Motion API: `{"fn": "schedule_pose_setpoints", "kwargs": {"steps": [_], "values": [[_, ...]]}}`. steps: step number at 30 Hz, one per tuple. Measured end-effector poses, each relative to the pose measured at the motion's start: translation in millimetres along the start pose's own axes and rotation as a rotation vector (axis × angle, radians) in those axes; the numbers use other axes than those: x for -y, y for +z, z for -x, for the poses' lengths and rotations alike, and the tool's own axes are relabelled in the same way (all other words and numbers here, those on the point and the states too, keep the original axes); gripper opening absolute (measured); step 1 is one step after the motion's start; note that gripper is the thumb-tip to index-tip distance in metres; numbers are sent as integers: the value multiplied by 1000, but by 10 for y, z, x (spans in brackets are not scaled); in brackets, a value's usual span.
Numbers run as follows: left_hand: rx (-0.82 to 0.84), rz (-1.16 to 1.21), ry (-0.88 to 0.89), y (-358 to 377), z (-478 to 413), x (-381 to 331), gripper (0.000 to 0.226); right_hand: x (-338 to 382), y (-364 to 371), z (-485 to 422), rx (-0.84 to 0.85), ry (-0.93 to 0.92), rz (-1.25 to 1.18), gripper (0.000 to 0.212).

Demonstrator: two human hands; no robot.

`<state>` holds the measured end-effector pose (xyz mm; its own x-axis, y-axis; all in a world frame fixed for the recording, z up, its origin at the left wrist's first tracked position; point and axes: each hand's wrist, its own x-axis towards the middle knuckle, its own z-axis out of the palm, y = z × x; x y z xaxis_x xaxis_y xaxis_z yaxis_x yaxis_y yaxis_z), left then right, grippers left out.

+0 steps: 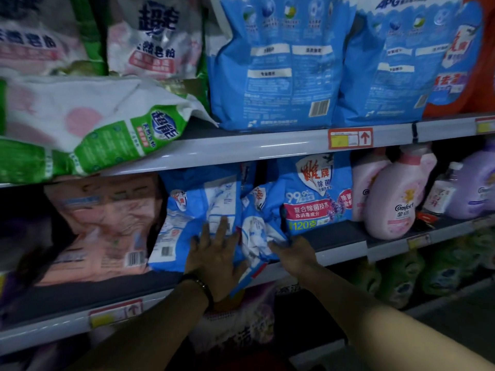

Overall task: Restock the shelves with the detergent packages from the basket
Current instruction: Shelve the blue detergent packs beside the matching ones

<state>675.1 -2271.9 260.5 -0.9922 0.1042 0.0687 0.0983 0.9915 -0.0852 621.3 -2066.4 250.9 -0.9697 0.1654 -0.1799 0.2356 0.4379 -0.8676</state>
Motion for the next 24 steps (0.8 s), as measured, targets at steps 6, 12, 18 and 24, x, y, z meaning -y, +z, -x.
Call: {"fn": "schedule_pose_setpoints", "kwargs": {"steps": [6,12,18,24], "values": [[29,-39,64,-55,-163,33,98,28,12,-141,7,69,-159,37],[104,-66,71,-161,-165,41,56,229,47,-41,-112,90,-343,22],[138,-188,-67,-287,-4,135,48,471,-97,257,-82,8,-542,8],[-43,-84,-289,-180,101,530,50,827,-172,584,-56,-105,-778,8]]}}
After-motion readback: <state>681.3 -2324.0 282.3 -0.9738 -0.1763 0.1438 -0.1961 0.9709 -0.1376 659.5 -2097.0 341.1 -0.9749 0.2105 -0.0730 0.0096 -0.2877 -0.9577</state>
